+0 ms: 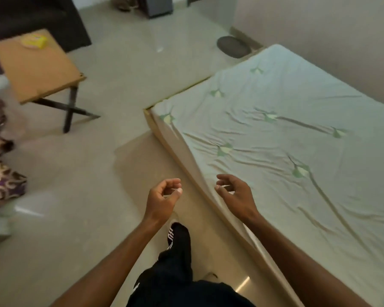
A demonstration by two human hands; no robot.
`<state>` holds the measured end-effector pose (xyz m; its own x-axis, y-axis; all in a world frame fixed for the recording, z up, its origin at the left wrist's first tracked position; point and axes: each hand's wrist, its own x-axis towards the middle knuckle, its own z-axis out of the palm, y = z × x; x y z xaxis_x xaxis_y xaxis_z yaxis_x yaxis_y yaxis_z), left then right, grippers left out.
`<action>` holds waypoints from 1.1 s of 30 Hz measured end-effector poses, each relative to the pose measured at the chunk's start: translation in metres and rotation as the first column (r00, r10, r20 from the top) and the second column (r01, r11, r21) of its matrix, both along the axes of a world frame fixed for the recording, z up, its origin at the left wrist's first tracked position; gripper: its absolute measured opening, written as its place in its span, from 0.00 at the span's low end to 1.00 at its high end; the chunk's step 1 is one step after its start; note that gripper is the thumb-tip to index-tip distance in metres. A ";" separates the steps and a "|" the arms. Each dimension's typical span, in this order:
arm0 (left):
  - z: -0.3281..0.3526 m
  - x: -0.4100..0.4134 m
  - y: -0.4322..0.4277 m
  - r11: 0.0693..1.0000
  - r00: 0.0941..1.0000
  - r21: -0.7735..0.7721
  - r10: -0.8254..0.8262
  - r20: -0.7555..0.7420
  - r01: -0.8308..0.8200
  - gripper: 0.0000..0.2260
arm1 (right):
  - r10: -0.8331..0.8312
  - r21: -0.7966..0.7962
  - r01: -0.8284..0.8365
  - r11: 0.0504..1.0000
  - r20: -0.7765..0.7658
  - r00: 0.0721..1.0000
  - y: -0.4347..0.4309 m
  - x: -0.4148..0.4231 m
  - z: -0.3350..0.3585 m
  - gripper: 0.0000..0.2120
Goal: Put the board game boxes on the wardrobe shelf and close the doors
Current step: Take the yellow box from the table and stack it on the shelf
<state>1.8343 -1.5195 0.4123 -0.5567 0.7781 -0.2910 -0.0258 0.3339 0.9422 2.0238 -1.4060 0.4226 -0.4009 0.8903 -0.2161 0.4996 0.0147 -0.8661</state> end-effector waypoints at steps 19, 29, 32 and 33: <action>-0.011 -0.407 0.159 0.877 0.877 0.039 0.479 -0.019 -0.479 0.08 | 0.451 0.007 -0.451 0.892 -0.011 0.892 0.231 -0.476 -0.004 0.13; -0.014 -0.653 0.275 0.825 0.823 0.017 0.565 -0.061 -0.565 0.08 | 0.544 -0.020 -0.548 0.836 -0.097 0.834 0.352 -0.746 -0.013 0.12; -0.004 -0.725 0.308 0.800 0.797 0.020 0.599 -0.074 -0.599 0.08 | 0.581 0.000 -0.583 0.812 -0.082 0.810 0.390 -0.826 -0.003 0.12; -0.002 -0.739 0.315 0.797 0.793 0.024 0.603 -0.086 -0.603 0.08 | 0.597 0.013 -0.598 0.801 -0.072 0.799 0.397 -0.842 0.001 0.12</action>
